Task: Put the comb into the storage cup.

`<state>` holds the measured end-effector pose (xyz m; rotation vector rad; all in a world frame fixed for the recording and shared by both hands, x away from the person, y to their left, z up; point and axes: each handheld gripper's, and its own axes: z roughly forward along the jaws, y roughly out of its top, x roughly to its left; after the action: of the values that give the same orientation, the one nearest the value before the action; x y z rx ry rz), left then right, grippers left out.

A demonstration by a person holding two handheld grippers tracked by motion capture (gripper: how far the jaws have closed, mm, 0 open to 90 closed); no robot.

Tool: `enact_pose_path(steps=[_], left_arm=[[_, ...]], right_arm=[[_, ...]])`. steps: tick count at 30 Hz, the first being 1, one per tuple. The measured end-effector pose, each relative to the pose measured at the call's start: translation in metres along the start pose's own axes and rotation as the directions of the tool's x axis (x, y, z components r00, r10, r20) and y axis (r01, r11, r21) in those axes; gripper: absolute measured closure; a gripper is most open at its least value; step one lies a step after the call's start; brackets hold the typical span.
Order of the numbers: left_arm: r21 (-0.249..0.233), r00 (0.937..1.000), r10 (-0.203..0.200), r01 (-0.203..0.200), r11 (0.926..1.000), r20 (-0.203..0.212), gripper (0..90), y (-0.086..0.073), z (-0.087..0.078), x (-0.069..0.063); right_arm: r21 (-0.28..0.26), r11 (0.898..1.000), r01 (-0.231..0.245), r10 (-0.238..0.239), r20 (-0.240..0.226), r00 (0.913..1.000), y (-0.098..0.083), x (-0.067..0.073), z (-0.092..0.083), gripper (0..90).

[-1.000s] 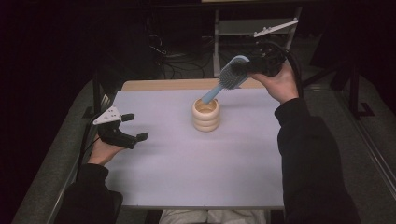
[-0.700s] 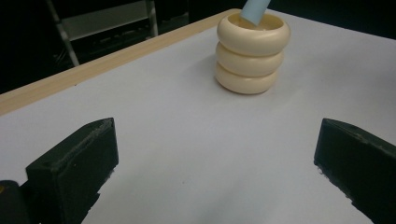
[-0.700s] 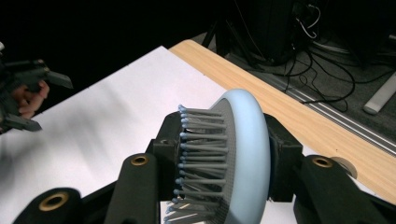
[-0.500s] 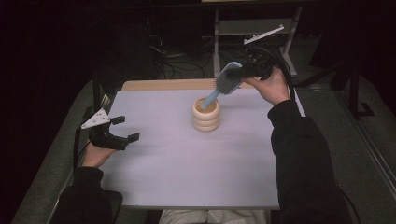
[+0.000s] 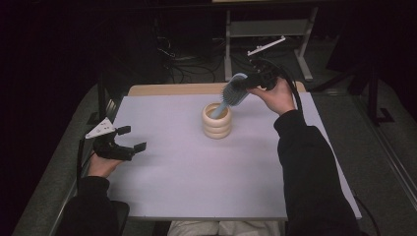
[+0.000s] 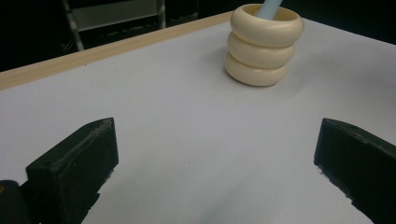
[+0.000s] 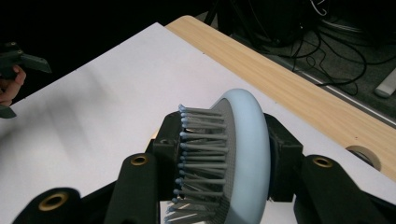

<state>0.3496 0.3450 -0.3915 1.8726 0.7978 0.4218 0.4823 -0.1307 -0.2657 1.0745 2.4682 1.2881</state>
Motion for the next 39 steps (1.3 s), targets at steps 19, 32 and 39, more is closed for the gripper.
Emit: enact_pose_path(steps=[19,32,39], left_arm=[[0.049,0.9999,-0.011,0.011,0.9988,0.003,0.0,-0.01,0.006,-0.001],[0.061,0.9999,-0.012,0.012,0.9981,0.005,0.0,-0.011,0.008,0.0],[0.066,0.9999,-0.01,0.01,0.9977,0.002,0.0,-0.012,0.008,0.0]], right_arm=[[0.009,0.997,-0.076,0.077,-0.043,0.9962,-0.016,-0.011,0.035,54.6],[0.018,0.993,-0.12,0.121,-0.064,0.9906,-0.02,-0.016,0.041,31.0],[0.035,0.994,-0.102,0.102,0.004,0.9948,-0.024,-0.015,0.043,10.2]])
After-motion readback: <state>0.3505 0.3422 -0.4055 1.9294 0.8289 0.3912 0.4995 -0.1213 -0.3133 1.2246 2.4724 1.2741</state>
